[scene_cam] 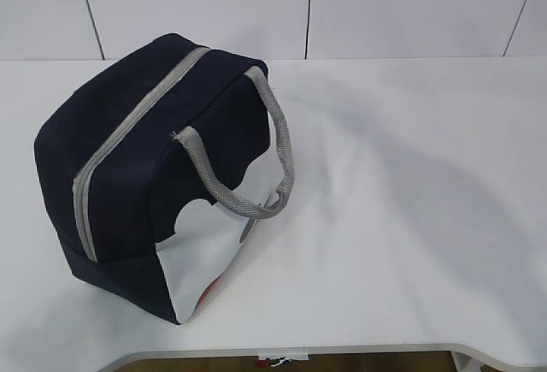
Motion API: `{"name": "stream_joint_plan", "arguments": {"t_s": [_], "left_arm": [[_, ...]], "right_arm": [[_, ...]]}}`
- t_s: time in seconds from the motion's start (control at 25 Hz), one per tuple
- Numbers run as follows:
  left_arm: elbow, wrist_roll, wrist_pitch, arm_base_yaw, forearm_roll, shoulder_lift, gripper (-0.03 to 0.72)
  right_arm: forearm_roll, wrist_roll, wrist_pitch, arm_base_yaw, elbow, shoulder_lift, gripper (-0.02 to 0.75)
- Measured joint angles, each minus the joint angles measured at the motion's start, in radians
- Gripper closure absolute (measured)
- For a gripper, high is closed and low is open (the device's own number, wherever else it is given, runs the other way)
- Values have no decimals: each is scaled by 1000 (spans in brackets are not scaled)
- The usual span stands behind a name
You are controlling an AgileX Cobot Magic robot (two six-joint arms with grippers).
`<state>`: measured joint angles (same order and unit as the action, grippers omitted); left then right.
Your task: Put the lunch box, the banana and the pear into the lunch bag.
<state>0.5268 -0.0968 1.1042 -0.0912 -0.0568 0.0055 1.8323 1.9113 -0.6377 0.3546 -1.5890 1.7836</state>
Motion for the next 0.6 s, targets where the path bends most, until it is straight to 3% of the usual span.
{"name": "stream_joint_plan", "arguments": {"t_s": [0.28, 0.6], "left_arm": [[0, 0, 0, 149, 0, 0, 445], [0, 0, 0, 161, 0, 0, 445]], "right_arm": [[0, 0, 0, 0, 0, 0, 372], [0, 0, 13, 0, 0, 0, 372]]}}
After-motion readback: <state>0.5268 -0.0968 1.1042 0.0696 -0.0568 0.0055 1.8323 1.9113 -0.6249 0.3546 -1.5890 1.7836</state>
